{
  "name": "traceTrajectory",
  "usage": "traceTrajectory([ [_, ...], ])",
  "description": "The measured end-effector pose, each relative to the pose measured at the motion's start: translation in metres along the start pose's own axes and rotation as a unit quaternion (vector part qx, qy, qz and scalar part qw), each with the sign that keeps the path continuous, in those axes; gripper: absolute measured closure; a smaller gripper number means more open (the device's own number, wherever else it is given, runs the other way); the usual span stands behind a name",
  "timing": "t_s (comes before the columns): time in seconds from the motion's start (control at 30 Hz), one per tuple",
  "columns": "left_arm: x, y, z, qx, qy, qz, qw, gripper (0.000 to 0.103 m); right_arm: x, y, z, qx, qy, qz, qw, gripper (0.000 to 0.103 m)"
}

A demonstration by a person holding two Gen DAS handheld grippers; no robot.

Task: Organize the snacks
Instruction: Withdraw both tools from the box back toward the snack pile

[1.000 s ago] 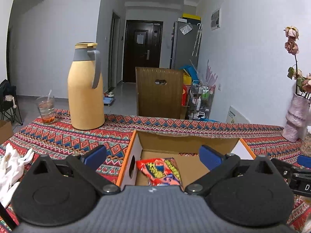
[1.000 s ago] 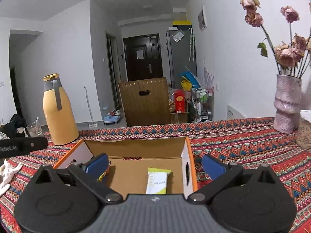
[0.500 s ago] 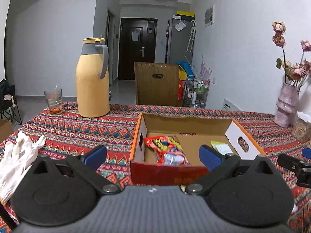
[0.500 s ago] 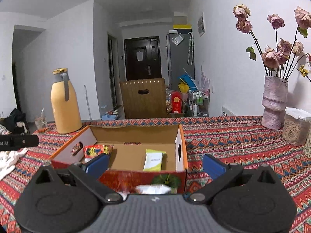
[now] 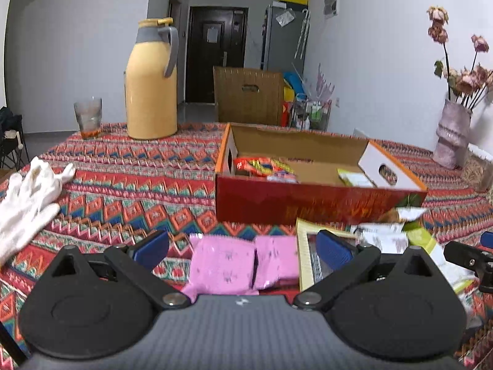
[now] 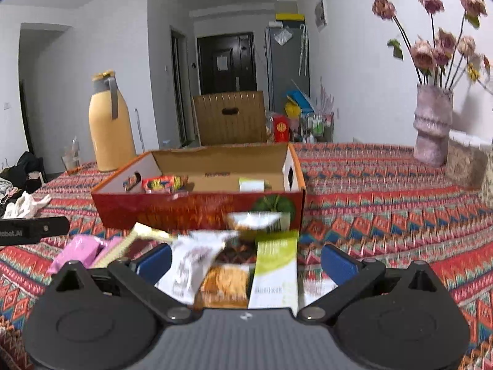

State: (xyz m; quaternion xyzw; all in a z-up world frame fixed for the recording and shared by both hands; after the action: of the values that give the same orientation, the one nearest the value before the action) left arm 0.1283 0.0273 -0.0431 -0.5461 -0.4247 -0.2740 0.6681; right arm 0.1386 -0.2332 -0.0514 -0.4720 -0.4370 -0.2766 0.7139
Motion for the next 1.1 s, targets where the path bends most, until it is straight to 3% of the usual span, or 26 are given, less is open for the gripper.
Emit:
traceTrajectory([
  [0.73, -0.019, 0.008, -0.005, -0.013, 0.000, 0.005, 0.9999, 0.000, -0.020, 0.003, -0.008, -0.019, -0.003, 0.047, 0.999, 0.002],
  [0.87, -0.020, 0.010, -0.004, -0.014, -0.002, 0.009, 0.9999, 0.000, -0.015, 0.011, -0.016, -0.028, -0.003, 0.055, 0.998, 0.010],
  [1.1, -0.021, 0.011, -0.004, -0.014, -0.004, 0.013, 0.9998, 0.000, -0.008, 0.038, -0.033, -0.026, -0.003, 0.098, 0.995, 0.037],
])
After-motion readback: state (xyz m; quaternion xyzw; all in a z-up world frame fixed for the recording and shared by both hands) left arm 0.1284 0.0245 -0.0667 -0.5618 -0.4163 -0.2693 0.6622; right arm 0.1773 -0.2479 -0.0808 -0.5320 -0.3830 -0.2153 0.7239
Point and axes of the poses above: each gripper's, at about its wrist camera, not at the fingertips, and y roughly the way its jaws point, z to its left, x to its top, the point moved 7 cm from there along y, roughly the way its jaws point, and after that the axes turned 12 degrees about x, right-handed, at the moved point
